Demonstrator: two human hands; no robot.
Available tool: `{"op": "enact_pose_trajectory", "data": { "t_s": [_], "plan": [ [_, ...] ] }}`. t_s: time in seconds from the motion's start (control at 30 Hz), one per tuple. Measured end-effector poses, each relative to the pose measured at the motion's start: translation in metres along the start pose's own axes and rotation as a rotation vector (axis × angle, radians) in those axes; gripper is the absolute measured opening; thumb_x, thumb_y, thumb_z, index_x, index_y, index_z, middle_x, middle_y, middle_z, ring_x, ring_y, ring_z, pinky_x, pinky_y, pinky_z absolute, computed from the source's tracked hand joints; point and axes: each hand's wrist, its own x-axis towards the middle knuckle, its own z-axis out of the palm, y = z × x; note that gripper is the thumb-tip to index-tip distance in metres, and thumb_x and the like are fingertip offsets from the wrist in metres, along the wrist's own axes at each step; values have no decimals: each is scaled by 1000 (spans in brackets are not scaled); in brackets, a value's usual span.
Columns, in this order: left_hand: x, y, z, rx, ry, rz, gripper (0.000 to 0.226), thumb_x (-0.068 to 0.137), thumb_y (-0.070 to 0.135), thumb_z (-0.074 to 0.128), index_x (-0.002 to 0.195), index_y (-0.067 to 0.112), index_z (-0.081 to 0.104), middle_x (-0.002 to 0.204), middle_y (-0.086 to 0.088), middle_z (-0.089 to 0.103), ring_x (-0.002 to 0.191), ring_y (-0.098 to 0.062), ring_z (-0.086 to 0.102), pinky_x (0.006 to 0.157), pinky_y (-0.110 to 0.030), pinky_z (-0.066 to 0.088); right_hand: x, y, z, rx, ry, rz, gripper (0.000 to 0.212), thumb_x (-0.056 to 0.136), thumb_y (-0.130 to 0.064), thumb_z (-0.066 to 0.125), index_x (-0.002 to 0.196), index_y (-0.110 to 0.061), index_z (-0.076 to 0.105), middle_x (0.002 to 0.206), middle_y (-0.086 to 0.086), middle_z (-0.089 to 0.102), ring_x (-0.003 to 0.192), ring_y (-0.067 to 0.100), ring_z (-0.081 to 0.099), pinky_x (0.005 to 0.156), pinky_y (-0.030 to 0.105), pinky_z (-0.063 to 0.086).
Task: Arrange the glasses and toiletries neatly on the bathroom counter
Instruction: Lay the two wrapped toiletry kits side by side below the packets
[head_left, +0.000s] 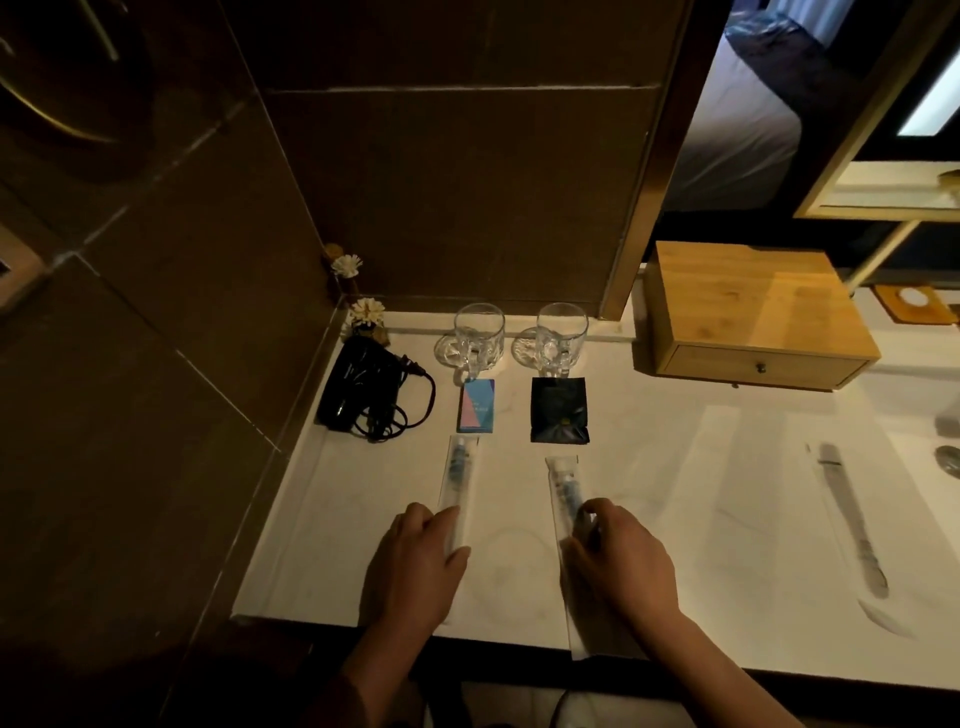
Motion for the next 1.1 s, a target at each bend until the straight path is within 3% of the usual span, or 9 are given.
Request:
{"op": "enact_pose_trajectory", "data": {
  "t_s": [0.17,0.33,0.4,0.6,0.7,0.8,0.93,1.1],
  "plan": [
    [3,-5,-4,33,-48,32,52,89,46,57,135,26,49,117,1,51,103,-17,56,83,-35,56,-3,-5,3,32,26,63,32,82,-42,67,109,-29,57,98,-2,65,78,21,63,66,35,55],
    [4,-12,-4,23,-50,45,56,86,56,55,135,29,48,120,3,51,106,-16,54,81,-34,56,-4,-6,8,87,49,88,54,81,-36,72,129,-22,52,115,5,62,92,25,65,73,34,55],
    [5,-15,-5,8,-34,41,59,85,62,52,135,30,47,121,4,51,106,-15,54,79,-34,57,-3,-7,8,159,39,134,58,78,-31,76,130,-20,52,113,6,66,90,24,64,69,30,51],
    [24,-39,-11,29,82,136,58,86,56,42,136,28,50,124,3,55,108,-19,56,81,-36,54,0,-16,7,271,34,215,24,77,-26,73,99,-20,64,91,2,73,74,17,64,58,27,47],
    [30,-51,-4,41,37,267,59,88,59,37,142,34,40,142,3,49,129,-20,48,104,-40,42,3,-27,6,203,135,122,20,83,-23,69,101,-18,63,73,-5,64,63,11,57,52,21,41],
    [28,-59,3,55,-15,357,62,91,69,26,147,43,30,157,3,37,146,-18,30,118,-45,23,5,-44,8,107,113,19,25,87,-24,67,110,-19,60,80,-5,60,66,13,52,51,15,30],
    [26,-60,2,49,-46,417,65,89,72,17,147,45,31,161,7,31,150,-16,21,121,-41,10,-3,-51,22,122,102,-23,26,87,-37,66,109,-23,64,97,-4,63,77,13,57,62,18,41],
    [27,-63,1,24,-62,445,56,90,63,33,143,46,37,161,11,29,150,-13,18,121,-40,8,-11,-37,27,58,163,46,30,89,-30,64,117,-21,62,109,2,60,82,24,63,62,26,44]
  ]
}}
